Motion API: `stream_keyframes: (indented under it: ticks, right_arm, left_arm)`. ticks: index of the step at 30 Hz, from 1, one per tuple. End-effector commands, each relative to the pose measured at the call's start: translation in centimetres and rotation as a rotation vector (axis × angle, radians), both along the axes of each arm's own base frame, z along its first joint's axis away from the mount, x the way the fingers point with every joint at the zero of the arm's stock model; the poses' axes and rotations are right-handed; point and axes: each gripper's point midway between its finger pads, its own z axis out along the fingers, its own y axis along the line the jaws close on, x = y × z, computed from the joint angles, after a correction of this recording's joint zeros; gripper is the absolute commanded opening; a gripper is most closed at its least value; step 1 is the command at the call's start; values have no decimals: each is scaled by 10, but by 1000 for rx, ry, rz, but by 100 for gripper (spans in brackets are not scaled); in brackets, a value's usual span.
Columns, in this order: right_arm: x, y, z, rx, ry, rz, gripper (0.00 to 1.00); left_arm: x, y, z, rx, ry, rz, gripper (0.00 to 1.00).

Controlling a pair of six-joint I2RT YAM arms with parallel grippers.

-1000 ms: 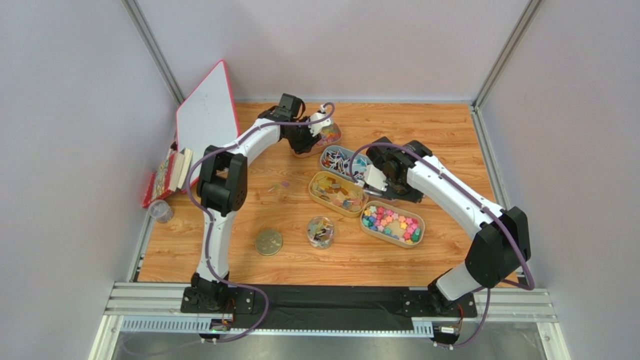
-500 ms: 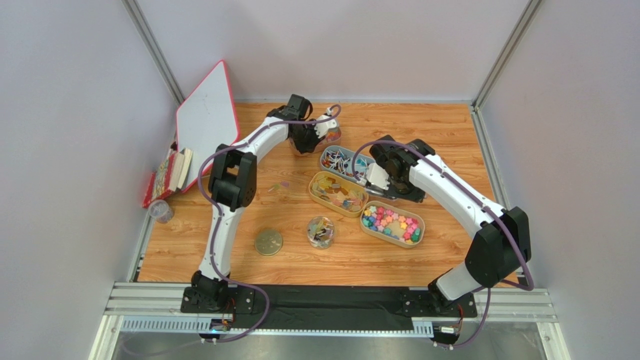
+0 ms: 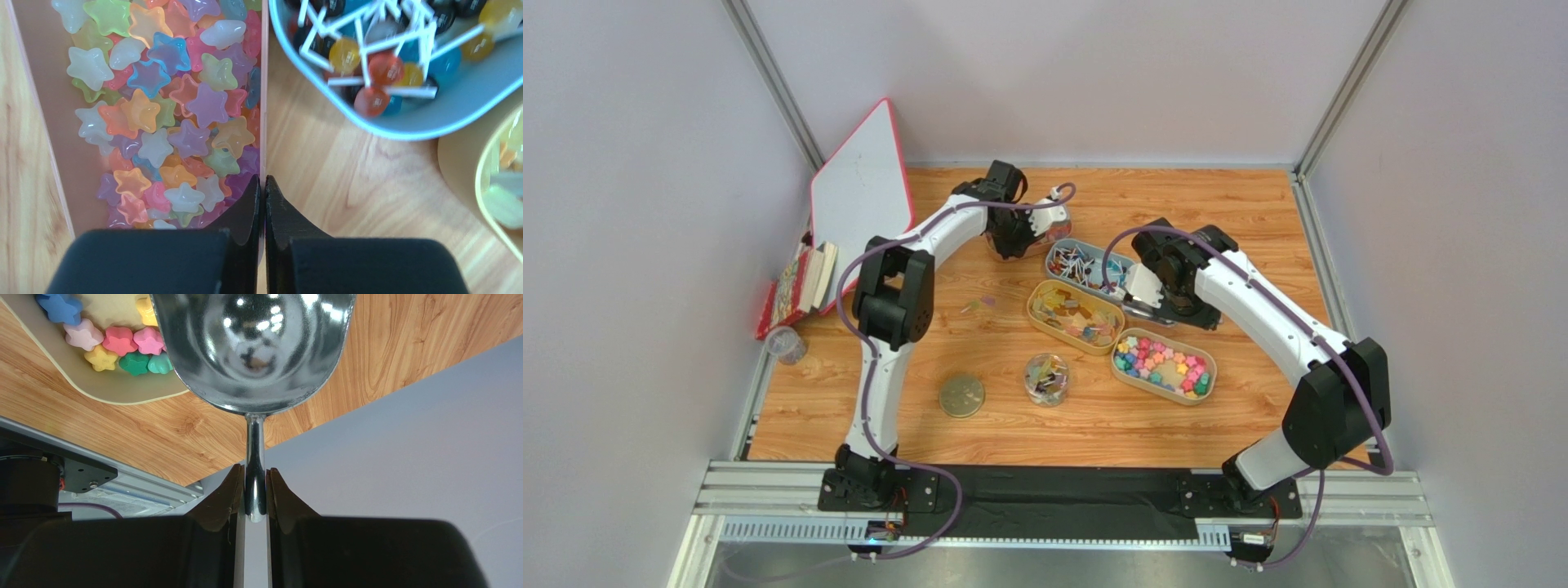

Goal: Pack the candies
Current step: Adjust the storage box at the center of the board.

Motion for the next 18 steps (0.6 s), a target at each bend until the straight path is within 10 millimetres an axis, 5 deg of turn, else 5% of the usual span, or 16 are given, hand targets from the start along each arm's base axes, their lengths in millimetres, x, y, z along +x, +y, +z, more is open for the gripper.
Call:
stream_keyframes:
  ticks: [1, 5, 10, 18]
  right_arm:
    - [-34, -20, 16, -61, 114, -22, 0]
    - [-32, -20, 17, -58, 103, -27, 0]
    - [-35, -22, 15, -59, 111, -30, 0]
    - [-30, -22, 18, -57, 96, -35, 0]
  left_arm:
    - [-14, 36, 11, 90, 2, 12, 0]
    - [-26, 50, 13, 112, 21, 34, 0]
    - [-41, 62, 40, 142, -34, -10, 0]
    - [-83, 88, 32, 249, -41, -186, 0]
